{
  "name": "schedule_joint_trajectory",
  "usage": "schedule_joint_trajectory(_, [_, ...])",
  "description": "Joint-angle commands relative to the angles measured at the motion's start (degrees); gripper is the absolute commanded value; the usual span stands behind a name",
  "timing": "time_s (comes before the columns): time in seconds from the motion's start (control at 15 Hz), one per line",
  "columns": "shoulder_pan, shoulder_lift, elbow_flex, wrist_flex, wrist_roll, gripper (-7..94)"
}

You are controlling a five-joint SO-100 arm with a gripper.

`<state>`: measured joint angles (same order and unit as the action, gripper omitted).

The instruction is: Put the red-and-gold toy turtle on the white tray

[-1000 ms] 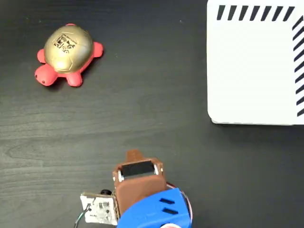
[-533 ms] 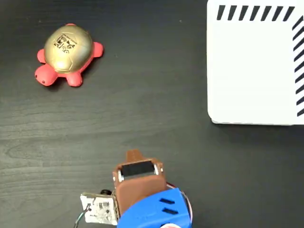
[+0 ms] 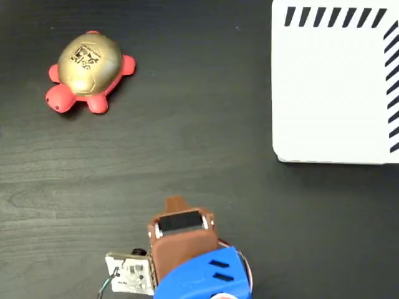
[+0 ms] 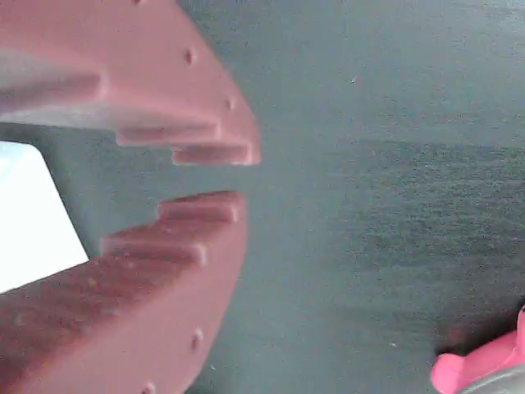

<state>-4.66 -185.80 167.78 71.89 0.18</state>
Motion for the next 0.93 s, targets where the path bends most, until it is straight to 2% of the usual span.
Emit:
schedule_joint_trajectory(0.0, [-0.53, -0.44, -0.53, 0.88, -0.26, 0])
schedule_joint_trajectory(0.47, [-0.97, -0.26, -0.53, 0.79, -0.88, 0])
schedule_joint_trajectory(0.53, [-1.67, 1.85, -0.62, -1.05, 0.35, 0])
schedule_joint_trajectory(0.73, [-3.78, 20.21, -7.91, -11.43, -5.71, 0])
schedule_joint_trajectory(0.87, [-3.43, 35.6, -18.98, -14.24, -9.05, 0])
